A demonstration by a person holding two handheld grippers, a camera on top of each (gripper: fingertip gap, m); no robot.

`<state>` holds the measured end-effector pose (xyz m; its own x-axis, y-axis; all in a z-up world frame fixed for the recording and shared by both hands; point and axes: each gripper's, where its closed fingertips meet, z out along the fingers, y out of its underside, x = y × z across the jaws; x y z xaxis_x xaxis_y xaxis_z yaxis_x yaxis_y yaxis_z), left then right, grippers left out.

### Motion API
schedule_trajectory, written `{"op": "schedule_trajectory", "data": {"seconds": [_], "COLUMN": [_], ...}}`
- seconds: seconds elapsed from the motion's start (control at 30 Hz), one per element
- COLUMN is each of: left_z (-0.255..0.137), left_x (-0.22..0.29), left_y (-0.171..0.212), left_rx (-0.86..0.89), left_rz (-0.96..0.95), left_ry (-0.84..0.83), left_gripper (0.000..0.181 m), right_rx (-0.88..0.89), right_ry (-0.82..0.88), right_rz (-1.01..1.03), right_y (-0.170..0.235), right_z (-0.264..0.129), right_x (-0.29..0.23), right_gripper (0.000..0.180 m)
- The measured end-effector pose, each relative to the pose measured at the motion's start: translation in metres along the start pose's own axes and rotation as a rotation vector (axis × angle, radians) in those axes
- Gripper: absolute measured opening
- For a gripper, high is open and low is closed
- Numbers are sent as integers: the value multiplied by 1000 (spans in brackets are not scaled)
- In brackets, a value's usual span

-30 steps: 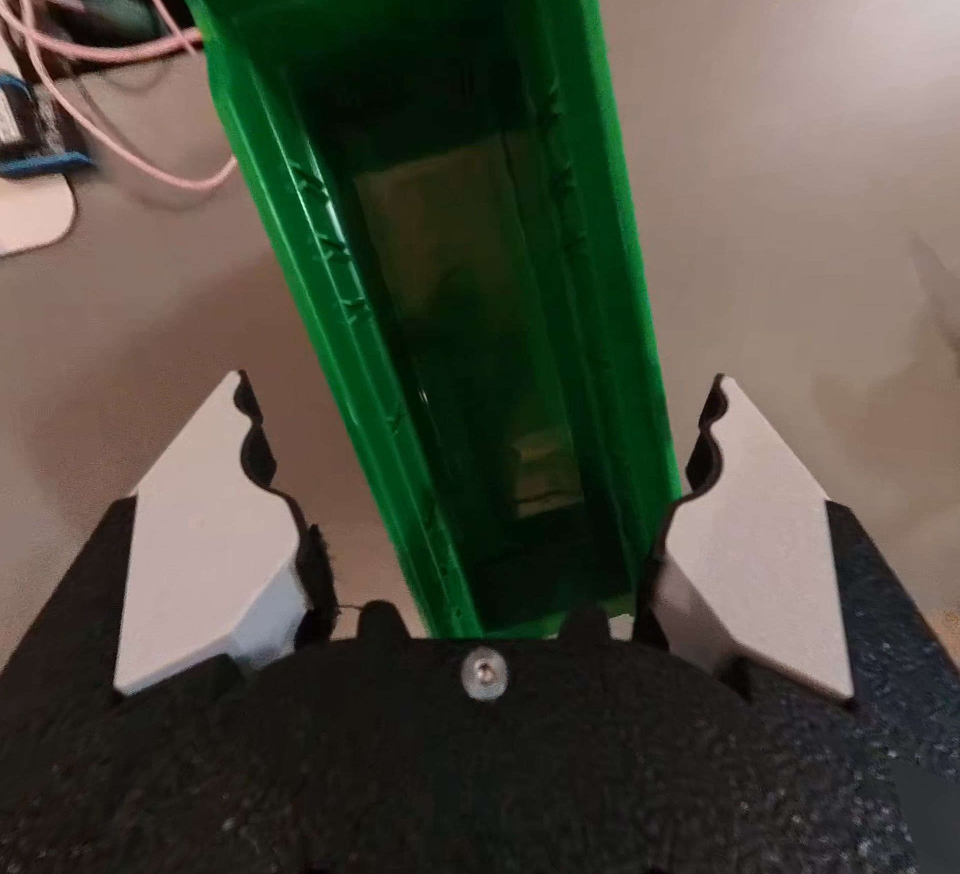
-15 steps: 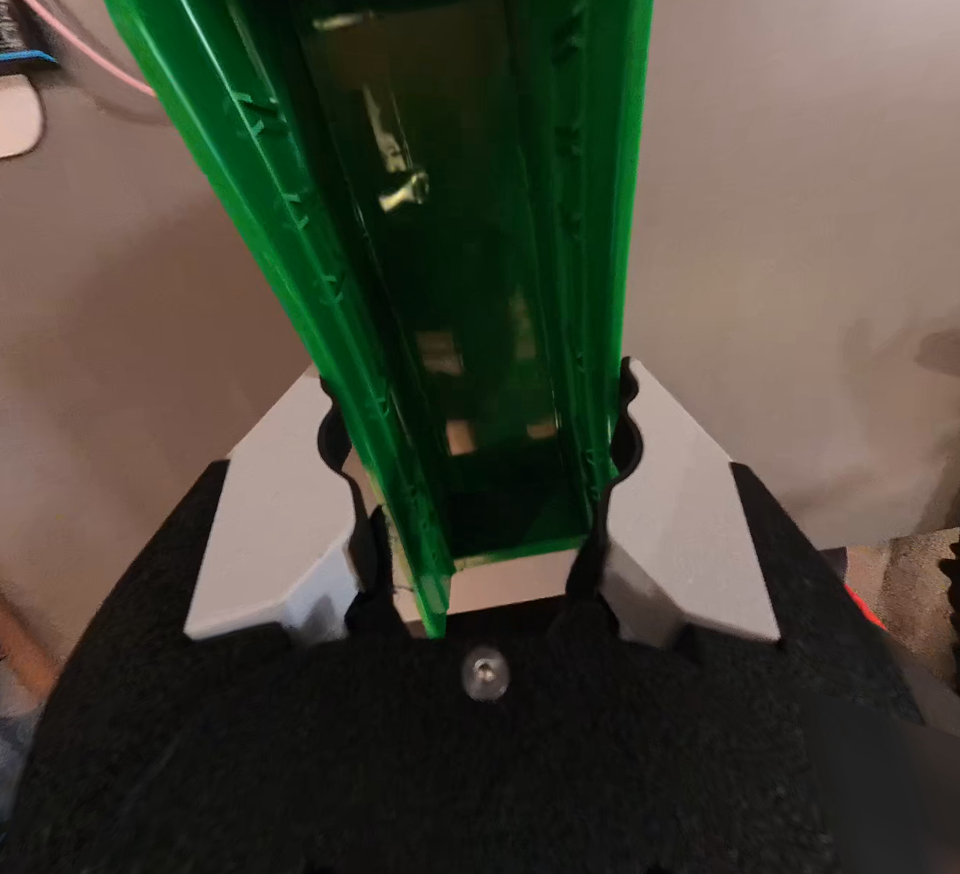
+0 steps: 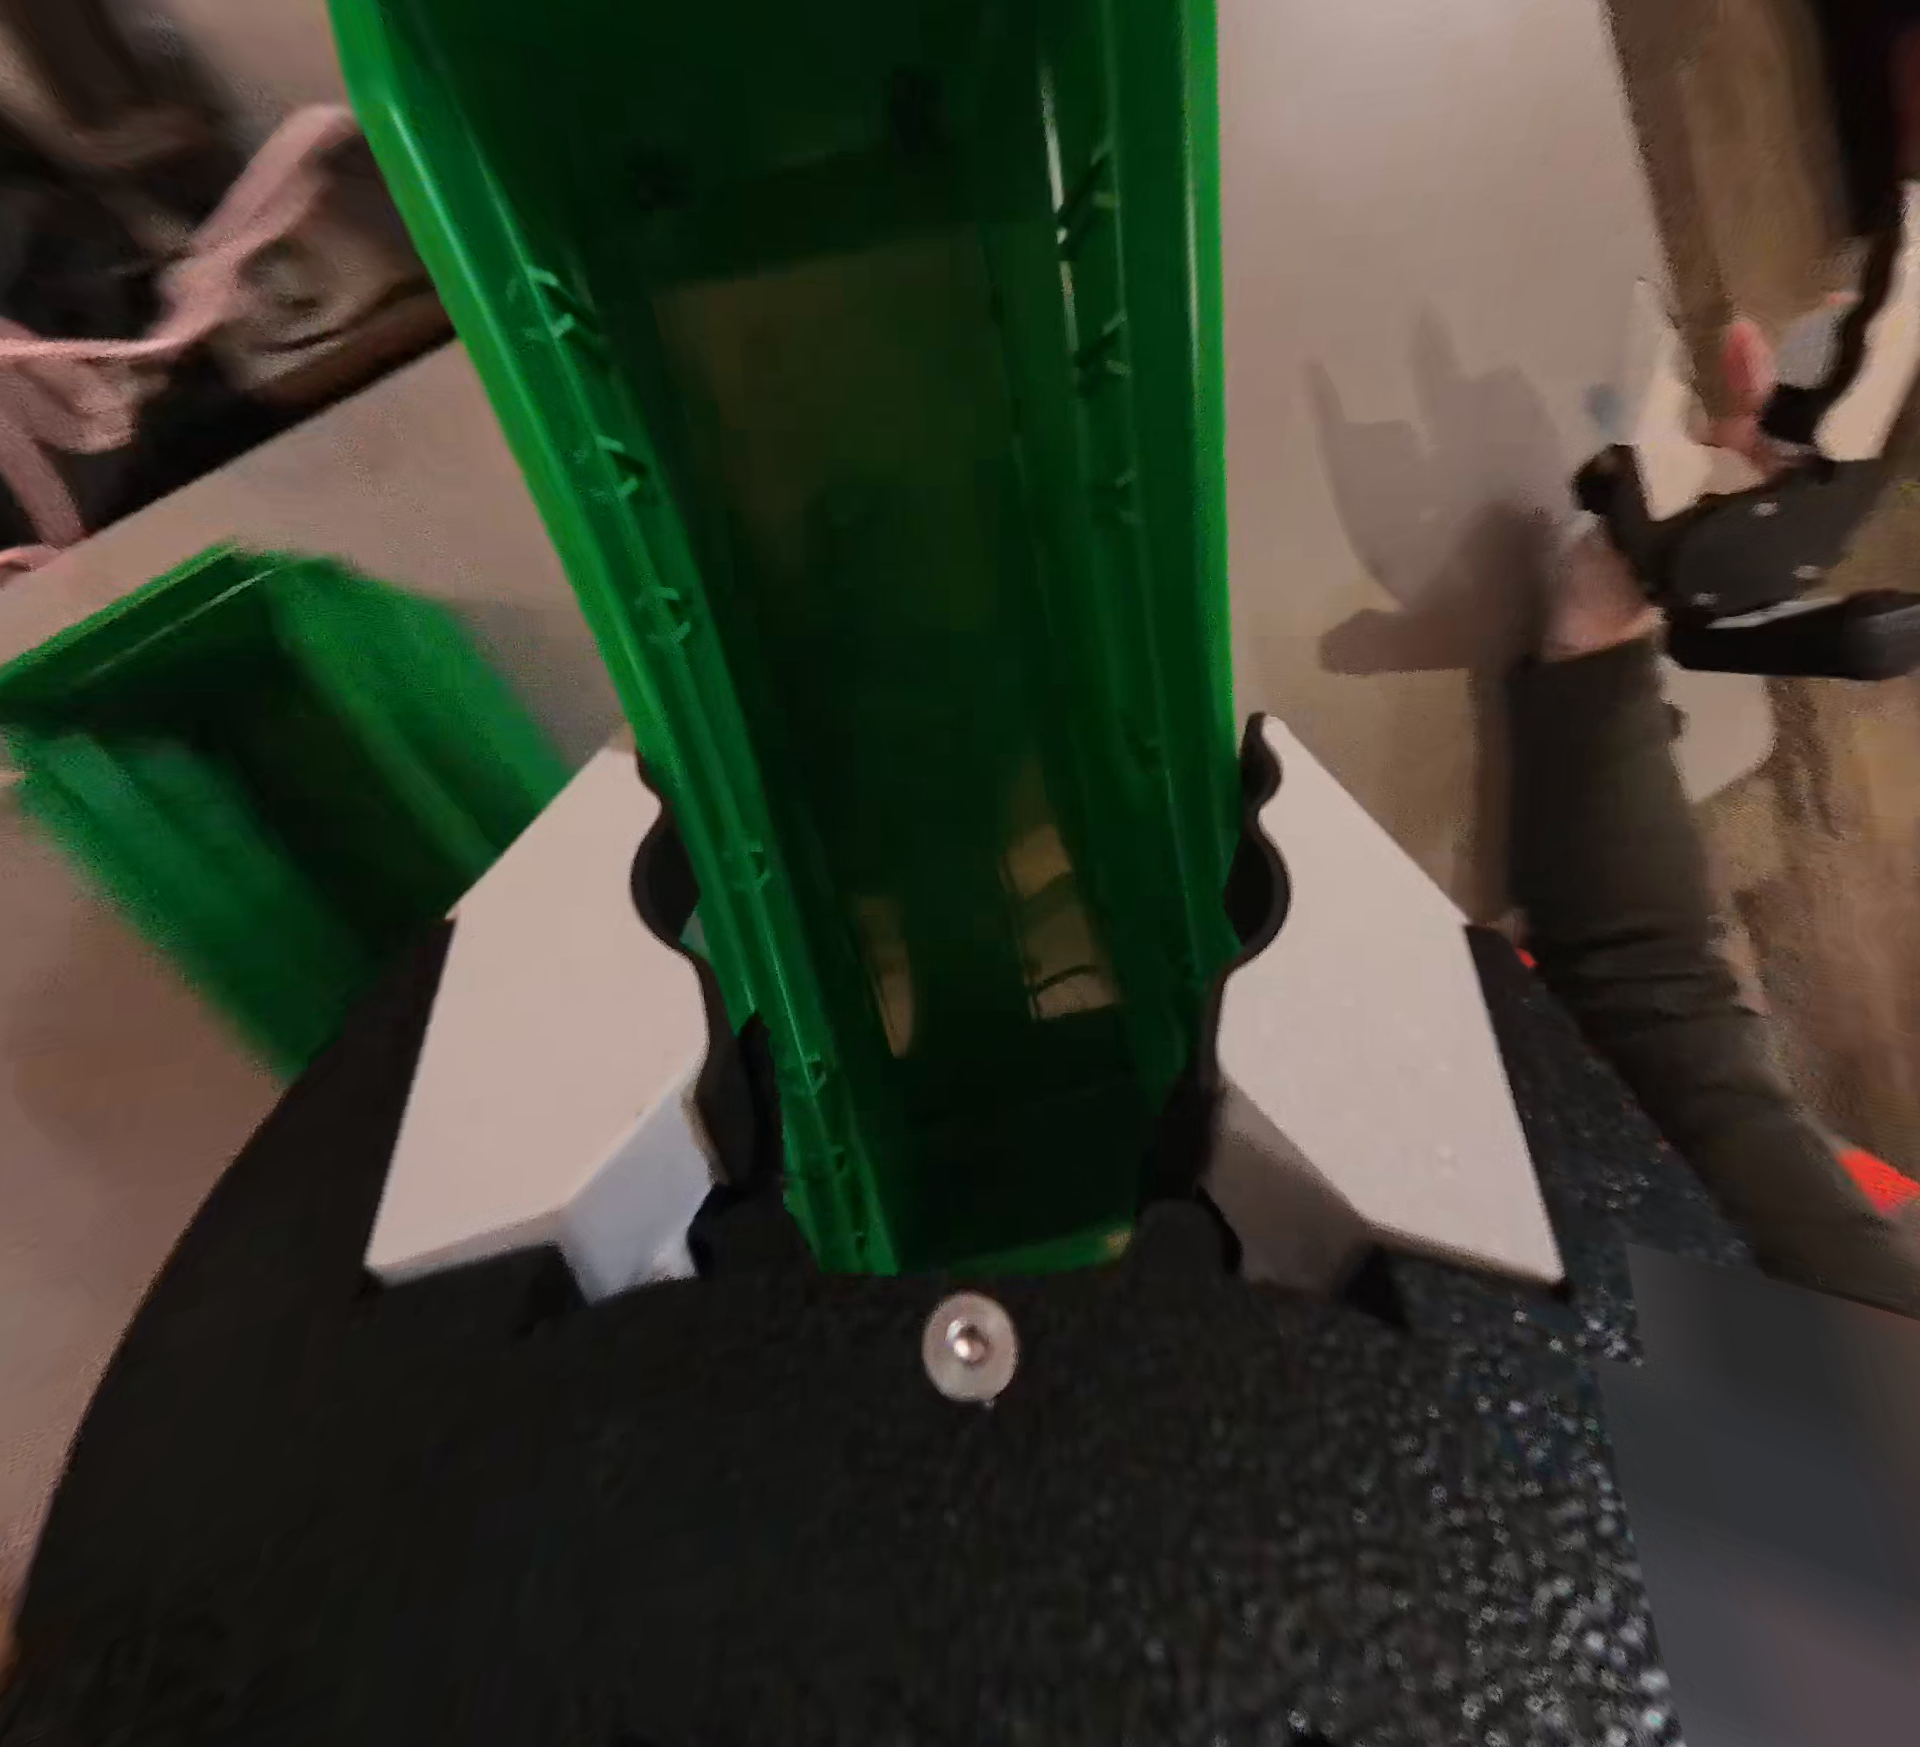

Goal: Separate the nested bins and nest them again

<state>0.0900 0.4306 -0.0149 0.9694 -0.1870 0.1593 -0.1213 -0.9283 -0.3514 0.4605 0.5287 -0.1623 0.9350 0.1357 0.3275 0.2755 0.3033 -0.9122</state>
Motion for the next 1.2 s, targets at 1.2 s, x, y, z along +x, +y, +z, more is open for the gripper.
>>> {"op": "schedule_trajectory", "data": {"seconds": [1.2], "left_z": [80], "left_x": [27], "left_y": [0], "left_rx": [214], "left_rz": [142], "left_ry": [84], "left_gripper": [141], "right_rx": [-4], "right_ry": [-38], "right_rz": [224], "right_y": [15], "right_z": [1], "right_x": [7], "right_gripper": [95]}}
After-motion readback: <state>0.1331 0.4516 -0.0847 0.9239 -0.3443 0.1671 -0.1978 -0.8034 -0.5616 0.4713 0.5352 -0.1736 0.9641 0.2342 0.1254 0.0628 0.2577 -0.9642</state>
